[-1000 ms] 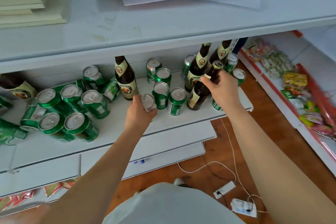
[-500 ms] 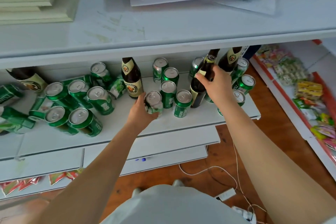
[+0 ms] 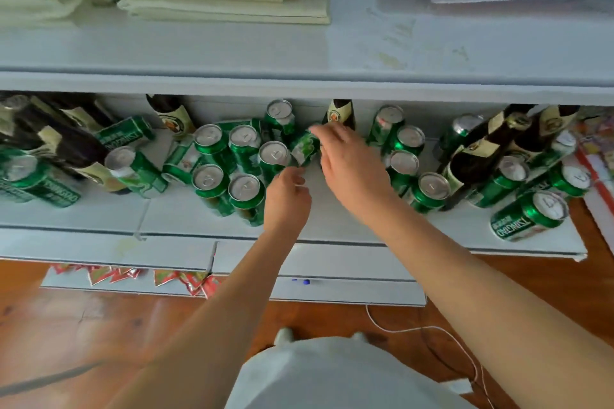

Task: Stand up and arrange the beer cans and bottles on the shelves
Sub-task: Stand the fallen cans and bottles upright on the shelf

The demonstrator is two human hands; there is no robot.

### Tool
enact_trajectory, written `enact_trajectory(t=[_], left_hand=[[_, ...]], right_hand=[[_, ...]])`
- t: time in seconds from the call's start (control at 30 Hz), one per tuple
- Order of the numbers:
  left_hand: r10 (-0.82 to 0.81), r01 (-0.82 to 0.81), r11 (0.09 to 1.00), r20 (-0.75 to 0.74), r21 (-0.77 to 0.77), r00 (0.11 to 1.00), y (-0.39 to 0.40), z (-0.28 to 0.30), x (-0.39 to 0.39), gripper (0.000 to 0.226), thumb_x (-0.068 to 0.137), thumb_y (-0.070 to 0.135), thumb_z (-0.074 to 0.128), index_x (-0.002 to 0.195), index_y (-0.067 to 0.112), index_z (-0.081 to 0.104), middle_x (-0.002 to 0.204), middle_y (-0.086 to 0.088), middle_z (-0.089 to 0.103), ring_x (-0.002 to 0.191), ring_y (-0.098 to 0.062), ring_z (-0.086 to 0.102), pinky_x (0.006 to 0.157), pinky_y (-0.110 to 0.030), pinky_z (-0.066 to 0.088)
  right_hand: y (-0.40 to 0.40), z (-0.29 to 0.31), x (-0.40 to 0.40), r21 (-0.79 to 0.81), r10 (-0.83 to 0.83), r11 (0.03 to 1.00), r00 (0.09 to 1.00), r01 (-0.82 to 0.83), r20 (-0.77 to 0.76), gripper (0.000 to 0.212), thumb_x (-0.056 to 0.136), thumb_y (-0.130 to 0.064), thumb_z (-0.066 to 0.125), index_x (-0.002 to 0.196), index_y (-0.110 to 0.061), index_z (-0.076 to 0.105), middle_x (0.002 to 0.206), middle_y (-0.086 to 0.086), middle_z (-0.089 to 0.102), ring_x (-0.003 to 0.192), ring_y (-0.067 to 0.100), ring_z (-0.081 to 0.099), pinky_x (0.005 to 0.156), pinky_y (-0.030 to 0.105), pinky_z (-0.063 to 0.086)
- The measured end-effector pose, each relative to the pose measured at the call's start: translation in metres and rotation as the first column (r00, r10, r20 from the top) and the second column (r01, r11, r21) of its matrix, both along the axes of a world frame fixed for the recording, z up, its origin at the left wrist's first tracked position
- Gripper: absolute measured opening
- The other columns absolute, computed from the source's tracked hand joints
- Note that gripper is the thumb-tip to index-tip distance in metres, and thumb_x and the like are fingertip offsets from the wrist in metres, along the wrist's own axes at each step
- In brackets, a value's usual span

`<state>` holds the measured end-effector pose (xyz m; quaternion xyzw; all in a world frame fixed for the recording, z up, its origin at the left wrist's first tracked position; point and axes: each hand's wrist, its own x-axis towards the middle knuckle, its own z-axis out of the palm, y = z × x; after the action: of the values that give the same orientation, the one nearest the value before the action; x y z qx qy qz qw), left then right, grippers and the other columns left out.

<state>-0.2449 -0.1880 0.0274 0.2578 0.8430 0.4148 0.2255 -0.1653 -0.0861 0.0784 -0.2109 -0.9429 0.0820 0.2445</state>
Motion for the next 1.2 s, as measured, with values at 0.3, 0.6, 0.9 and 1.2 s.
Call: enact_trajectory(t=[0.3, 0.6, 0.9, 1.2], left_hand=[[-0.050, 0.078, 0.997, -0.613, 0.020, 0.789, -0.027, 0.018, -0.059, 0.032, 0.082, 0.012, 0.053, 0.111, 0.014, 0.064, 0.109, -0.008, 0.058, 0.099, -0.031, 0.052, 0.078, -0.044, 0.047], [-0.298, 0.193, 0.952, -0.588, -0.236, 0.752, -0.016, -0.019, -0.078, 0.059, 0.081, 0.039, 0.064, 0.136, 0.023, 0.047, 0.138, -0.005, 0.043, 0.127, -0.029, 0.043, 0.105, -0.044, 0.037], [-0.281, 0.224, 0.960, -0.553, -0.171, 0.784, -0.018, -0.019, -0.082, 0.050, 0.080, 0.011, 0.066, 0.128, 0.017, 0.055, 0.136, -0.005, 0.043, 0.122, -0.028, 0.048, 0.082, -0.044, 0.055], [-0.263, 0.245, 0.964, -0.497, -0.103, 0.827, -0.020, -0.015, -0.081, 0.054, 0.083, 0.017, 0.067, 0.134, 0.013, 0.050, 0.138, -0.008, 0.041, 0.121, -0.030, 0.050, 0.086, -0.042, 0.055]], right_hand=[[0.023, -0.080, -0.092, 0.004, 0.040, 0.999, 0.893, -0.047, 0.448, 0.032, 0.083, 0.003, 0.057, 0.114, -0.003, 0.055, 0.114, 0.015, 0.056, 0.107, 0.033, 0.054, 0.084, 0.044, 0.050], [0.031, -0.093, -0.098, 0.225, -0.116, 0.974, 0.818, -0.016, 0.563, 0.052, 0.082, -0.014, 0.065, 0.131, -0.014, 0.047, 0.128, 0.010, 0.046, 0.119, 0.030, 0.046, 0.085, 0.039, 0.046], [0.038, -0.075, -0.084, 0.052, -0.150, 0.989, 0.883, 0.142, 0.444, 0.049, 0.079, -0.010, 0.074, 0.120, -0.005, 0.048, 0.116, 0.013, 0.054, 0.104, 0.030, 0.057, 0.058, 0.035, 0.042], [0.022, -0.054, -0.046, -0.135, -0.133, 0.974, 0.939, 0.184, 0.319, 0.051, 0.095, -0.041, 0.055, 0.133, -0.008, 0.045, 0.105, 0.013, 0.066, 0.089, 0.028, 0.064, 0.060, 0.028, 0.035]])
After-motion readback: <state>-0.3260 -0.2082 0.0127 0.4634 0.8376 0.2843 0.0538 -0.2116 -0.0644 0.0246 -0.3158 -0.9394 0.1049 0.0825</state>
